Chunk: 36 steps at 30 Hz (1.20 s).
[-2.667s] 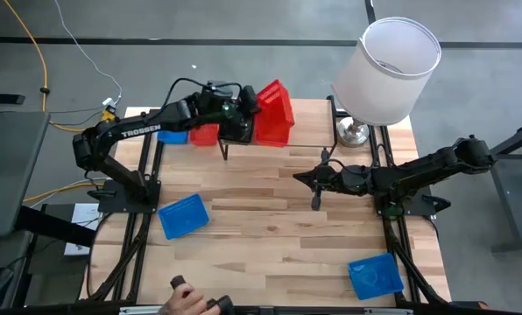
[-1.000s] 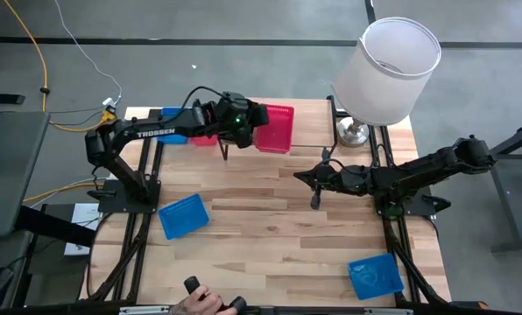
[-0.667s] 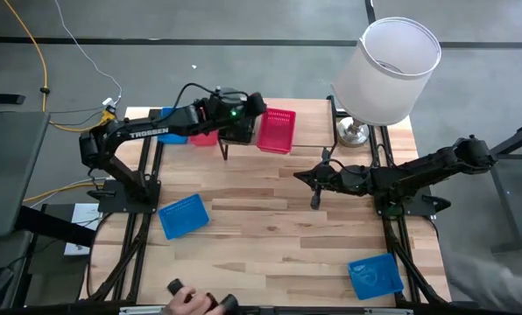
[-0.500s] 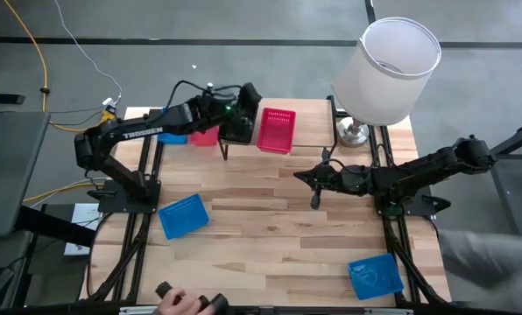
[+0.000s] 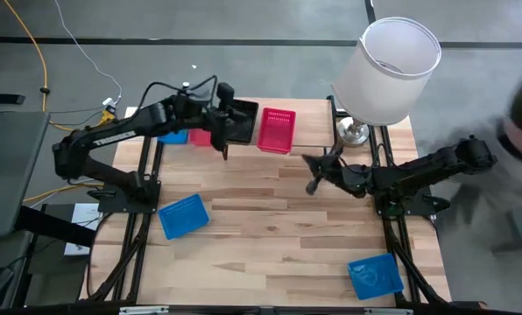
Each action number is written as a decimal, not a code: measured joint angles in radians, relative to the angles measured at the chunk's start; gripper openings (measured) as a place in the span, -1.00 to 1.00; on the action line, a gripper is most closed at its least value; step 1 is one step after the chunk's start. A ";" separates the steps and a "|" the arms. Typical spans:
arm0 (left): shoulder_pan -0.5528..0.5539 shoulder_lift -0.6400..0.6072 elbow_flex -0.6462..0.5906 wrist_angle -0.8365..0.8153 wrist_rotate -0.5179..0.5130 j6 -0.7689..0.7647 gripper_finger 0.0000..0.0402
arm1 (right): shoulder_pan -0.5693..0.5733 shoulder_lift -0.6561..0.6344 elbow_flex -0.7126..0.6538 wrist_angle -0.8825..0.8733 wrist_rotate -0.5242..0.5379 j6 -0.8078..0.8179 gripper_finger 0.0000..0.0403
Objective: Stack baskets on shelf by color
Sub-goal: Stack the bottom red bin on top of the red bin on the shelf
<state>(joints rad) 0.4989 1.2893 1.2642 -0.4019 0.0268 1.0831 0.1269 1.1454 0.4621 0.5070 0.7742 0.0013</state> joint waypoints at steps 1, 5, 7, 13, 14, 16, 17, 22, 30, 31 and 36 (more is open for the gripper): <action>-0.006 -0.020 -0.012 0.015 0.026 -0.023 -0.99 | -0.009 0.000 0.011 -0.005 0.025 0.000 -1.00; -0.019 -0.095 -0.092 0.156 0.128 -0.140 -1.00 | -0.062 0.000 0.104 -0.160 0.025 0.020 -1.00; -0.021 -0.135 -0.134 0.232 0.177 -0.234 -1.00 | -0.104 0.000 0.168 -0.309 0.007 0.059 -1.00; -0.057 -0.238 -0.282 0.409 0.207 -0.526 -1.00 | -0.249 0.000 0.317 -0.591 -0.138 0.129 -1.00; -0.070 -0.249 -0.311 0.445 0.208 -0.570 -1.00 | -0.275 0.000 0.339 -0.621 -0.180 0.134 -1.00; -0.097 -0.271 -0.368 0.501 0.208 -0.643 -1.00 | -0.324 0.005 0.377 -0.664 -0.271 0.145 -1.00; -0.112 -0.279 -0.397 0.529 0.208 -0.677 -1.00 | -0.348 0.012 0.396 -0.683 -0.315 0.149 -1.00; -0.204 -0.290 -0.517 0.646 0.178 -0.820 -1.00 | -0.434 0.081 0.474 -0.806 -0.417 0.156 -1.00; -0.378 -0.289 -0.573 0.637 0.085 -0.972 -1.00 | -0.491 0.235 0.561 -0.843 -0.464 0.111 -1.00; -0.400 -0.289 -0.575 0.627 0.077 -0.983 -1.00 | -0.494 0.249 0.570 -0.842 -0.464 0.106 -1.00; -0.514 -0.284 -0.576 0.547 0.000 -1.010 -1.00 | -0.507 0.292 0.607 -0.838 -0.468 0.092 -1.00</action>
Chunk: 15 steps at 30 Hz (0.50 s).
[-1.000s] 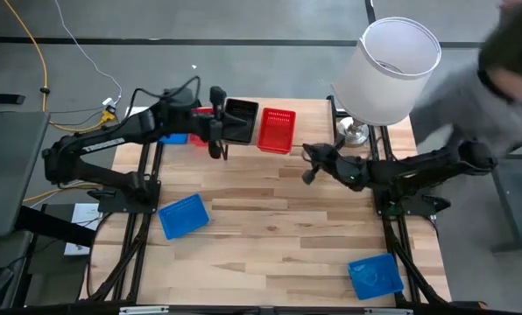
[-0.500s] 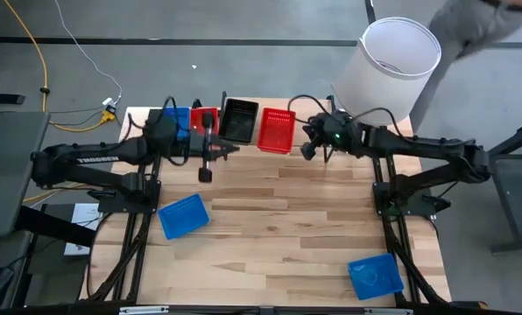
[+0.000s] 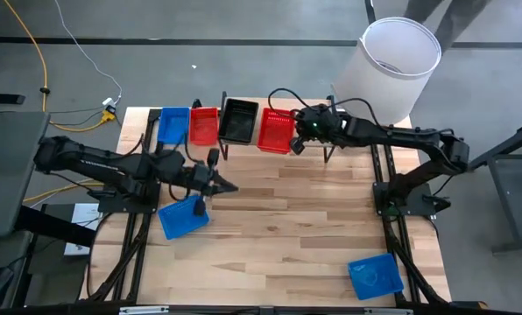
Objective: Stack baskets on shelf by color
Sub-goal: Stack the bottom red bin on top of the red bin on the shelf
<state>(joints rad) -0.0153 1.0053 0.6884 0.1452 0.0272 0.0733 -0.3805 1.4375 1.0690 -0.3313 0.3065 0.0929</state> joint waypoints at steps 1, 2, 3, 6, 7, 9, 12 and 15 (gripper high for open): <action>-0.022 0.007 0.000 -0.008 -0.023 -0.009 -1.00 | -0.003 0.005 0.004 0.001 0.000 -0.001 -1.00; -0.043 0.012 0.000 -0.022 -0.044 -0.017 -1.00 | -0.007 0.009 0.007 0.004 0.000 -0.001 -1.00; -0.062 0.016 -0.001 -0.029 -0.066 -0.019 -1.00 | -0.011 0.011 0.010 0.010 0.000 0.003 -1.00; -0.111 0.033 -0.001 -0.026 -0.116 -0.019 -1.00 | -0.023 0.015 0.011 0.043 0.000 0.010 -1.00; -0.124 0.037 -0.001 -0.029 -0.130 -0.018 -1.00 | -0.027 0.015 0.011 0.054 0.000 0.012 -1.00; -0.146 0.049 -0.001 -0.024 -0.154 -0.018 -1.00 | -0.035 0.018 0.011 0.084 0.000 0.019 -1.00; -0.167 0.069 -0.001 -0.027 -0.192 -0.019 -1.00 | -0.050 0.023 0.011 0.125 0.000 0.036 -1.00; -0.182 0.098 0.000 -0.025 -0.233 -0.021 -1.00 | -0.064 0.042 0.011 0.173 0.000 0.038 -1.00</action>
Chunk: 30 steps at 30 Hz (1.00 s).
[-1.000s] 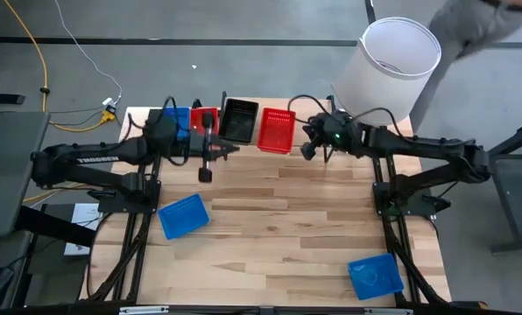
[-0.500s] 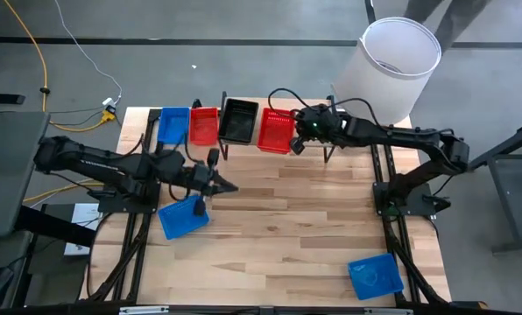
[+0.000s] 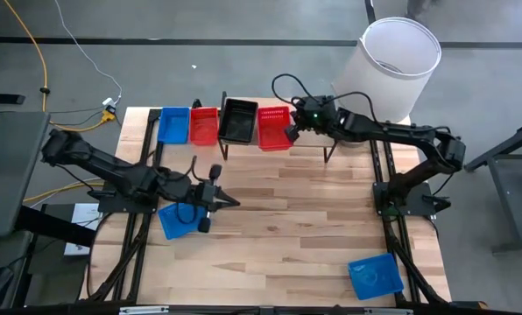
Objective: Stack baskets on shelf by color
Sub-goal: Stack the bottom red bin on top of the red bin on the shelf
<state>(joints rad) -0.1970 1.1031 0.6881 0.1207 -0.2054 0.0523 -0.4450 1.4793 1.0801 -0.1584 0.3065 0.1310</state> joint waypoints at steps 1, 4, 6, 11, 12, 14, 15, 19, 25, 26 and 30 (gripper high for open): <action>-0.003 0.011 0.000 -0.002 -0.012 -0.001 -1.00 | -0.005 0.008 0.000 0.022 0.000 -0.003 -1.00; -0.009 0.040 0.000 0.002 -0.039 -0.015 -1.00 | -0.020 0.011 0.000 0.035 0.026 -0.047 -1.00; -0.009 0.054 0.000 -0.011 -0.044 -0.017 -1.00 | -0.020 -0.008 -0.001 0.008 0.075 -0.063 -1.00; -0.009 0.062 0.000 -0.012 -0.045 -0.023 -1.00 | 0.013 -0.109 0.000 -0.078 0.110 -0.112 -1.00; -0.009 0.062 0.000 -0.012 -0.045 -0.023 -1.00 | 0.025 -0.130 0.000 -0.103 0.097 -0.112 -1.00; -0.009 0.056 0.000 -0.015 -0.045 -0.015 -1.00 | 0.045 -0.167 0.000 -0.182 0.031 -0.111 -1.00; -0.009 0.050 0.000 -0.015 -0.045 -0.014 -1.00 | 0.059 -0.180 0.000 -0.220 -0.008 -0.108 -1.00; -0.009 0.039 0.000 -0.019 -0.047 -0.015 -1.00 | 0.123 -0.191 0.000 -0.362 -0.124 -0.103 -1.00; -0.009 0.037 0.000 -0.039 -0.099 -0.012 -1.00 | 0.219 -0.143 -0.001 -0.396 -0.158 -0.103 -1.00; -0.008 0.037 0.000 -0.041 -0.103 -0.013 -1.00 | 0.231 -0.135 -0.001 -0.377 -0.158 -0.103 -1.00; -0.008 0.037 0.000 -0.050 -0.117 -0.014 -1.00 | 0.266 -0.109 -0.001 -0.293 -0.149 -0.105 -1.00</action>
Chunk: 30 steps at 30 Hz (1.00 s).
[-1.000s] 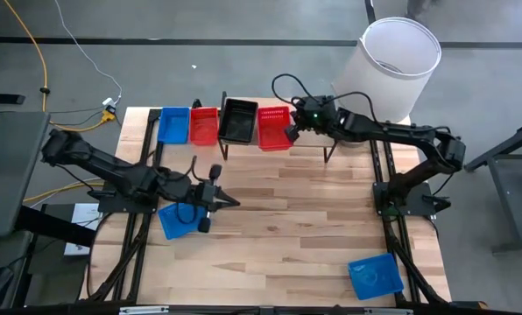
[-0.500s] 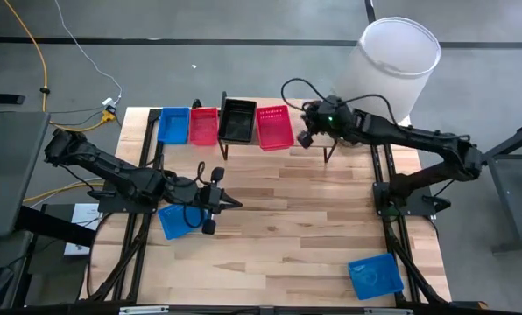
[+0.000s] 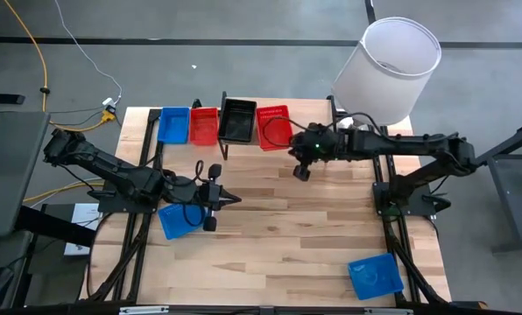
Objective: Stack baskets on shelf by color
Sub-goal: Stack the bottom red bin on top of the red bin on the shelf
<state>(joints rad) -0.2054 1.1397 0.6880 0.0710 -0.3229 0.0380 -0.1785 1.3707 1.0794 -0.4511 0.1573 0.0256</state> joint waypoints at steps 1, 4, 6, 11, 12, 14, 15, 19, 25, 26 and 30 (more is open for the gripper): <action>0.000 0.000 0.000 0.000 -0.002 0.000 -1.00 | 0.004 0.003 0.000 0.019 0.012 0.000 -1.00; 0.000 0.000 0.000 -0.005 -0.003 0.000 -1.00 | 0.009 0.005 0.000 0.045 0.061 0.001 -1.00; 0.000 0.000 0.000 -0.016 -0.003 0.000 -1.00 | 0.009 0.005 0.000 0.055 0.080 0.001 -1.00; 0.000 0.000 0.000 -0.019 -0.003 0.000 -1.00 | 0.009 0.005 0.000 0.084 0.099 0.003 -1.00; 0.000 0.000 0.000 -0.019 -0.003 0.000 -1.00 | 0.009 0.009 0.000 0.094 0.101 0.003 -1.00; 0.000 0.000 0.000 -0.019 -0.003 0.000 -1.00 | 0.009 0.016 -0.001 0.111 0.101 0.003 -1.00; 0.000 0.000 0.000 -0.019 -0.003 0.000 -1.00 | 0.009 0.025 -0.001 0.127 0.101 0.001 -1.00; 0.000 0.000 0.000 -0.018 -0.003 0.000 -1.00 | 0.008 0.071 -0.001 0.169 0.096 -0.007 -1.00; 0.000 0.000 0.000 -0.023 -0.003 -0.001 -1.00 | 0.010 0.109 -0.001 0.200 0.068 -0.030 -1.00; 0.000 0.000 0.000 -0.024 -0.003 -0.001 -1.00 | 0.014 0.105 -0.001 0.200 0.065 -0.031 -1.00; 0.000 0.000 0.000 -0.028 -0.003 -0.001 -1.00 | 0.027 0.057 -0.001 0.152 0.080 -0.026 -1.00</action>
<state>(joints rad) -0.2054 1.1397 0.6880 0.0426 -0.3256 0.0372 -0.1511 1.4275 1.0786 -0.2989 0.2374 -0.0005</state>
